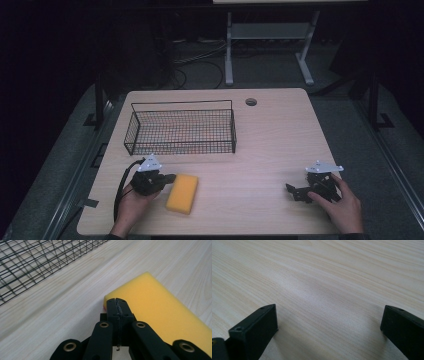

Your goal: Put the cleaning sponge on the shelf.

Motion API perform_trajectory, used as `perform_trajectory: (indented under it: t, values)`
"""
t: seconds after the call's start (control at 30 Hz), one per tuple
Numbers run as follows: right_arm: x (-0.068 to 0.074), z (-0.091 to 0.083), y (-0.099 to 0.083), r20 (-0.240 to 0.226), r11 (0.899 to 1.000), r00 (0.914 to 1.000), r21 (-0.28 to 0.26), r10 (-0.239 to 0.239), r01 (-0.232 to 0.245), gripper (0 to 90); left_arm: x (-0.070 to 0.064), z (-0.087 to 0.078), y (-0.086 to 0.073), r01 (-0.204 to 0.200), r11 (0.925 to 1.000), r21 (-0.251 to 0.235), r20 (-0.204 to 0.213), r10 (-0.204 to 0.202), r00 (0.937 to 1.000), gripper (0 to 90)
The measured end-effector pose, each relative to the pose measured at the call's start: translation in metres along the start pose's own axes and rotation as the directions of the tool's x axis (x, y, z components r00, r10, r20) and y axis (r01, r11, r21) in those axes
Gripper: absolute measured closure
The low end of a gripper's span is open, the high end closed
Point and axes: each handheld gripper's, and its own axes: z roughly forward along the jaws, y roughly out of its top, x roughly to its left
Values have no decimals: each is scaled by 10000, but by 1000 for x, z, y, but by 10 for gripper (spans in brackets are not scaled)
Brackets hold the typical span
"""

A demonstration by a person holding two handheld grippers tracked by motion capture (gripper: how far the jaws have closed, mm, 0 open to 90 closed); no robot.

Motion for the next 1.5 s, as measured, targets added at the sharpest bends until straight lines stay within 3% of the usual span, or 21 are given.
perform_trajectory:
  t: [0.53, 1.13, 1.33, 1.5]
  values:
    - [0, 0, 0, 1, 10000, 10000, 7, -3, 3, 2, -10, 17, 16, -320, 9995, 43, 363, 318, 9988, 899]
    - [0, 0, 0, 0, 10000, 10000, 3, 1, -1, 2, -25, 37, 35, -867, 9961, 159, 769, 852, 9934, 898]
    - [0, 0, 0, 0, 10000, 10000, 3, 3, -3, 2, -24, 33, 37, -845, 9961, 254, 811, 822, 9933, 896]
    - [0, 0, 0, -1, 10000, 10000, 5, -3, 3, 2, -21, 24, 41, -668, 9974, 285, 769, 644, 9950, 810]
